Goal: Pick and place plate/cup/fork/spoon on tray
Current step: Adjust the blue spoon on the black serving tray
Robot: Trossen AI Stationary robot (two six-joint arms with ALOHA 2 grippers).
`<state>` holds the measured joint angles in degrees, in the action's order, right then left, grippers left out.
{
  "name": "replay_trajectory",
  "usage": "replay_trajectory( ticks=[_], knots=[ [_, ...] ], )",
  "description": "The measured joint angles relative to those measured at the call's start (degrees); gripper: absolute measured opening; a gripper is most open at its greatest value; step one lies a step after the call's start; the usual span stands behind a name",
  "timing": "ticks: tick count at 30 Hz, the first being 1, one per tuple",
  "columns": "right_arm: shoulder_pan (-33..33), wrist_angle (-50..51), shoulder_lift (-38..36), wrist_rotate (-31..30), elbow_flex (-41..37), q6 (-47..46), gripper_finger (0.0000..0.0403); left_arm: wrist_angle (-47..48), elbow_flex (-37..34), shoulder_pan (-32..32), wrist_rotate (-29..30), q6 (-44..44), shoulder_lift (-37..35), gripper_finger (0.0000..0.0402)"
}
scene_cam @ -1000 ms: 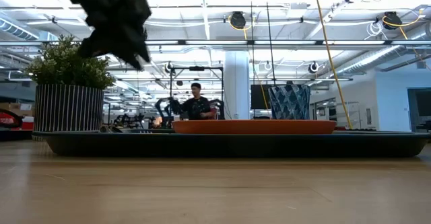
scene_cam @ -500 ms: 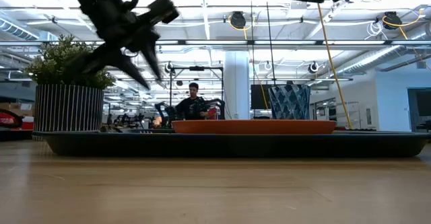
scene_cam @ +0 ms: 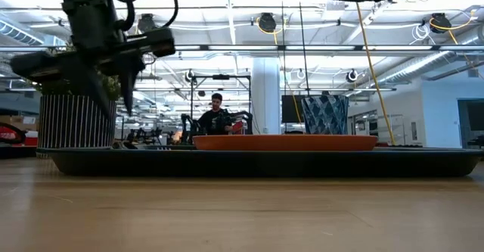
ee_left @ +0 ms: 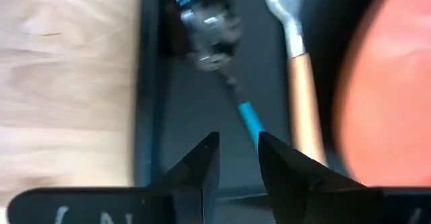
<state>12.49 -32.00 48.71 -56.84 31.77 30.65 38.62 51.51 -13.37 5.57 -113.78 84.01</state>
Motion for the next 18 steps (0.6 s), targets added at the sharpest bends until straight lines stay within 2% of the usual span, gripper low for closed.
replay_trajectory(
  ticks=[5, 10, 14, 18],
  knots=[
    [0.0, -1.6, 0.0, 0.1, 0.0, 0.0, 0.0114, -6.6, 0.0, 0.0, 6.2, 1.0, 0.6, 0.0104],
    [0.0, 0.1, 0.0, 0.0, 0.0, -0.8, 0.0114, -17.0, 0.1, -1.7, 11.7, 11.5, 0.9, 0.0104],
    [0.6, 1.0, 0.0, 0.0, 0.0, -3.5, 0.0114, -24.4, 0.0, -1.7, 13.1, 18.8, 1.0, 0.0104],
    [2.1, 3.0, 0.0, -0.1, 0.0, -3.5, 0.0114, -30.3, 0.1, -1.2, 13.4, 31.8, 1.0, 0.0104]
  ],
)
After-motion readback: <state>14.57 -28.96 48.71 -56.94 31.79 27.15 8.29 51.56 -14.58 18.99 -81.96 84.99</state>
